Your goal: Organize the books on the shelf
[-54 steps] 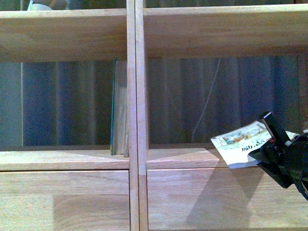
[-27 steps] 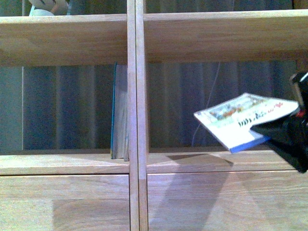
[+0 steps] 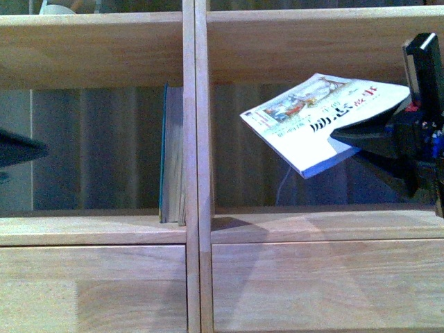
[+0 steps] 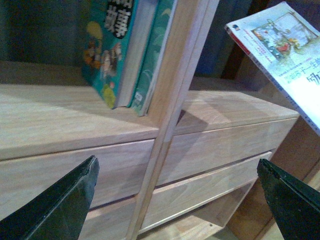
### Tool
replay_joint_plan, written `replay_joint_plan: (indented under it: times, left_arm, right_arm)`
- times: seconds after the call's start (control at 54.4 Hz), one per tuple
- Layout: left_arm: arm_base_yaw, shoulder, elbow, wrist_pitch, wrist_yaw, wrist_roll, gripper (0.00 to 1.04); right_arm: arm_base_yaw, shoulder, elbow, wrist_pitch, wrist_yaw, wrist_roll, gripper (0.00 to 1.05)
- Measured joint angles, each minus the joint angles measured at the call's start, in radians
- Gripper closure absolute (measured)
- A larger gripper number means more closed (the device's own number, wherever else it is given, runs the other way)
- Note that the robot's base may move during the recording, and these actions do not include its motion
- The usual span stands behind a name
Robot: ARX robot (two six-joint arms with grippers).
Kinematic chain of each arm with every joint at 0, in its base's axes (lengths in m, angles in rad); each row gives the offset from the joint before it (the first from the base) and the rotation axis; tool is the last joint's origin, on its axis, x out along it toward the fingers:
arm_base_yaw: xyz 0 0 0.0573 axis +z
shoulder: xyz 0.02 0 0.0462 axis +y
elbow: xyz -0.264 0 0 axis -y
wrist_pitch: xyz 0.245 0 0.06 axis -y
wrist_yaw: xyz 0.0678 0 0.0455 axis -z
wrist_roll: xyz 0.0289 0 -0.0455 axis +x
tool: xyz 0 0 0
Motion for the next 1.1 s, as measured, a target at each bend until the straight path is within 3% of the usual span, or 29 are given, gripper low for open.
replay_joint_plan:
  times: [0.184,0.294,0.478,0.643,0.846,1.103]
  left_arm:
    - [-0.145,0.115,0.104,0.047,0.161,-0.074,0.07]
    - [-0.202,0.154,0.128,0.182,0.219,-0.201,0.07]
    - [-0.214,0.215,0.158,0.477,0.244,-0.513,0.07]
    - [-0.216,0.228,0.184,0.550,0.243,-0.643,0.07]
    - [-0.220,0.248,0.194,0.632,0.246,-0.761,0.07]
    - [-0.221,0.253,0.194,0.708,0.243,-0.855,0.07]
  right_arm:
    - [0.026,0.019,0.001,0.067,-0.038,0.043,0.98]
    - [0.060,-0.009,-0.050,0.122,-0.082,0.081,0.98]
    - [0.141,-0.038,-0.147,0.208,-0.122,0.140,0.98]
    - [0.200,-0.058,-0.185,0.275,-0.117,0.193,0.98]
    - [0.313,-0.099,-0.195,0.282,-0.135,0.137,0.98]
    - [0.336,-0.083,-0.188,0.286,-0.116,0.120,0.98]
